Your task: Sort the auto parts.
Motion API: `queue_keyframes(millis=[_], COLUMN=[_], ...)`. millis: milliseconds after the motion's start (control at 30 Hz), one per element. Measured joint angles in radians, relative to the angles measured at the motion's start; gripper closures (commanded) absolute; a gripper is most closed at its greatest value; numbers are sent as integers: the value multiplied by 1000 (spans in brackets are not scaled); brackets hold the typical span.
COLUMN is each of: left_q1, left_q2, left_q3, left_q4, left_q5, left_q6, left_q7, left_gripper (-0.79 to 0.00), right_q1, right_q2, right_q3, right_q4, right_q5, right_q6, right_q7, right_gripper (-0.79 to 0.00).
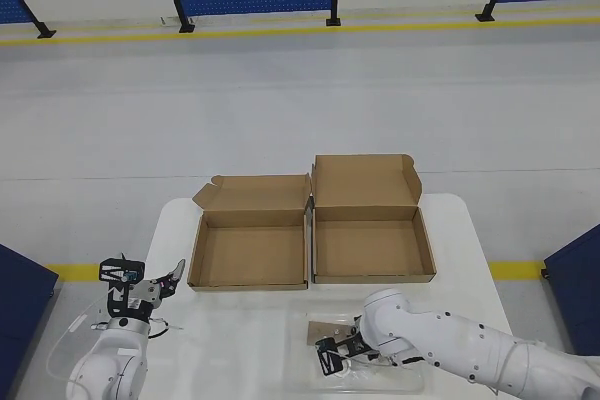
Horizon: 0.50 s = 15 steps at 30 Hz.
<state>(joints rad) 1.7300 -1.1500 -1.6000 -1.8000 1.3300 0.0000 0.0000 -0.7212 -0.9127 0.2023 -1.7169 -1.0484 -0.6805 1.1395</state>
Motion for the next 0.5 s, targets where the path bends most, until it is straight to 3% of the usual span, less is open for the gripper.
queue_keyframes(millis=[300,333,400,500], left_q1=[0,0,0,0], left_q2=[0,0,0,0], left_q3=[0,0,0,0], left_q4=[0,0,0,0], left_q5=[0,0,0,0], left_q6=[0,0,0,0], left_q7=[0,0,0,0], left_gripper=[-785,-785,-785,-785], right_q1=[-5,-6,-6,-6], right_q2=[-9,-10,-12,-15], right_q3=[1,1,1,0], right_q4=[24,26,28,29], right_q5=[-9,-10,-12,-17], right_q6=[-9,-10,-12,-10], right_q7=[-9,-10,-12,-10], right_gripper=[-252,-228,0,0])
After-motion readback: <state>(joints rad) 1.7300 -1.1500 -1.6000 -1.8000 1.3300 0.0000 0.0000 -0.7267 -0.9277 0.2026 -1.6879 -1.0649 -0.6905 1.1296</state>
